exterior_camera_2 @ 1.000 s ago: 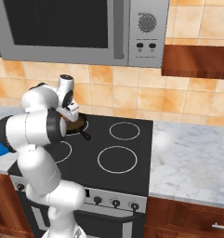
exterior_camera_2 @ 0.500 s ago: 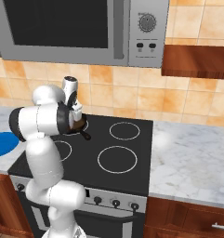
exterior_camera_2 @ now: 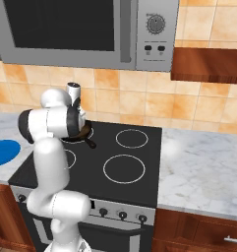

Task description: Pick the croissant and place it on the pan. Then turn on the stove to warm the croissant.

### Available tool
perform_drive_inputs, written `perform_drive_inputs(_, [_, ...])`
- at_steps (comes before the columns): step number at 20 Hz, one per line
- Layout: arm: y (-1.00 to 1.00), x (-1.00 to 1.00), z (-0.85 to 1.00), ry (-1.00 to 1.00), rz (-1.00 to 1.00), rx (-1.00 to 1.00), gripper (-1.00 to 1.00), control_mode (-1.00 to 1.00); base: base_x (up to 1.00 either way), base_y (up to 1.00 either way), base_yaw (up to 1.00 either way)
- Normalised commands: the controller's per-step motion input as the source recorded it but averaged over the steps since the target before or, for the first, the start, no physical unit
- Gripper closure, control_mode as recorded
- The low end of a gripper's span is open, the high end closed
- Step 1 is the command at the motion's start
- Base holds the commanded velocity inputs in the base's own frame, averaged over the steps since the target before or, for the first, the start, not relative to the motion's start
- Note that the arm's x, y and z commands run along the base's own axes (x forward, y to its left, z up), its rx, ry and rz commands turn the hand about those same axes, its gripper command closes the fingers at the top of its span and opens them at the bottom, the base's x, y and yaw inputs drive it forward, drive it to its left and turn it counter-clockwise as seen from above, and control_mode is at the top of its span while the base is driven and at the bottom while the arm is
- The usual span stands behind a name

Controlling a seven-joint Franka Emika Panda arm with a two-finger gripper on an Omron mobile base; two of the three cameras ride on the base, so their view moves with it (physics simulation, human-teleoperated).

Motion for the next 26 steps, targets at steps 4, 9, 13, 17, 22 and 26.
perform_drive_inputs(4, [0.02, 0.13, -0.19, 0.00, 0.00, 0.00, 1.00, -1.00, 0.00, 0.00, 0.00])
perform_drive_inputs(9, [0.00, 0.09, -0.25, 0.00, 0.00, 0.00, 1.00, -1.00, 0.00, 0.00, 0.00])
perform_drive_inputs(13, [0.00, 0.06, -0.25, 0.00, 0.00, 0.00, 1.00, -1.00, 0.00, 0.00, 0.00])
perform_drive_inputs(17, [0.05, 0.11, -0.18, 0.00, -0.01, 0.00, 1.00, -1.00, 0.00, 0.00, 0.00])
perform_drive_inputs(22, [0.14, 0.06, -0.04, 0.01, -0.04, 0.00, -1.00, -1.00, 0.00, 0.00, 0.00])
perform_drive_inputs(26, [0.07, 0.00, -0.02, 0.01, -0.05, 0.00, -1.00, -1.00, 0.00, 0.00, 0.00])
